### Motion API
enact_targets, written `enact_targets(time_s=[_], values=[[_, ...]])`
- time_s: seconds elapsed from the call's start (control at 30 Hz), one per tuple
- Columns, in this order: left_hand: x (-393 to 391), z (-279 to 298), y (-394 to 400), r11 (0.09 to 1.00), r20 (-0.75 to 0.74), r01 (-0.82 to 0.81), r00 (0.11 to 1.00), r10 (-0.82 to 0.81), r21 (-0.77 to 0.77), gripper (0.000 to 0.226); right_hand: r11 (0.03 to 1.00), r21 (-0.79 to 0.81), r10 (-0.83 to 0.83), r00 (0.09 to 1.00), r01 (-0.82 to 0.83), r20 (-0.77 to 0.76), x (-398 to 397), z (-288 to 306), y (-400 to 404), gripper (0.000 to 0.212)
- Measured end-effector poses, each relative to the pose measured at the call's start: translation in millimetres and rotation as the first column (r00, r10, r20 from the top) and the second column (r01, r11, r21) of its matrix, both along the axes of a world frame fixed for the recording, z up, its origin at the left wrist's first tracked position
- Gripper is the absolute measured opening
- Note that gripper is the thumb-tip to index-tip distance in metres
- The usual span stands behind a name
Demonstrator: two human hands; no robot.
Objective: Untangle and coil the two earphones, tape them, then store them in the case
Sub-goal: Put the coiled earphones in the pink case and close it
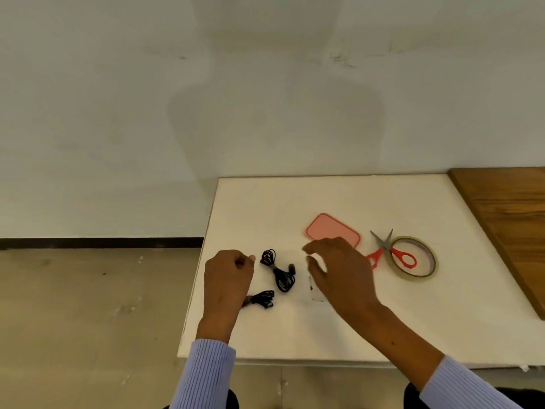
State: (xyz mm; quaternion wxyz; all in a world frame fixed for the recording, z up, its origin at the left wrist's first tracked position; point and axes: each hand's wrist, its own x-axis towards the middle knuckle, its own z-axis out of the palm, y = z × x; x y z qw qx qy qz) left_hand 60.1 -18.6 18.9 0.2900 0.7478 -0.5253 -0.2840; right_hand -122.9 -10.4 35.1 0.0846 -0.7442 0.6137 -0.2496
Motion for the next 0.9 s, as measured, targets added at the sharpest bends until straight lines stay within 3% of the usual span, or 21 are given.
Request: enact_targets(time_s=[0.07, 0.17, 0.3, 0.4, 0.47, 0.57, 0.7, 0.9], values=[[2.6, -0.4, -1.1, 0.999, 0.008, -0.034, 0.999, 0.034, 0.003, 0.026, 0.986, 0.140, 0.110, 0.988, -0.095, -0.107, 23.6, -3.6, -9.8, 0.021], [4.3, 0.3, -1.8, 0.999, 0.050, -0.032, 0.998, 0.031, 0.020, 0.027, 0.935, 0.346, 0.196, 0.929, -0.081, -0.314, 53.2, -12.3, -26.2, 0.030], [15.8, -1.1, -5.0, 0.998, 0.039, -0.057, 0.998, 0.056, 0.014, 0.031, 0.914, 0.406, 0.190, 0.902, -0.018, -0.387, 72.3, -24.2, -35.3, 0.026], [21.4, -2.9, -5.4, 0.998, 0.012, -0.066, 0.998, 0.066, 0.016, 0.030, 0.922, 0.386, 0.135, 0.954, -0.021, -0.269, 74.2, -22.2, -39.3, 0.009], [23.7, -3.0, -4.8, 0.997, 0.005, -0.071, 0.997, 0.071, 0.023, 0.028, 0.930, 0.366, 0.050, 0.996, -0.019, -0.076, 67.5, -10.6, -42.1, 0.017], [26.7, -3.5, -5.7, 0.995, -0.016, -0.089, 0.996, 0.089, 0.034, 0.027, 0.928, 0.372, -0.020, 0.992, -0.029, 0.127, 37.8, 19.2, -42.6, 0.010], [27.6, -3.8, -5.9, 0.995, -0.029, -0.096, 0.995, 0.097, 0.042, 0.029, 0.920, 0.389, 0.071, 0.996, -0.046, -0.049, -12.0, 37.2, -32.0, 0.010], [28.2, -4.8, -4.2, 0.993, -0.053, -0.104, 0.993, 0.107, 0.061, 0.027, 0.907, 0.420, 0.093, 0.954, 0.038, -0.286, -34.4, 9.7, -7.4, 0.020]])
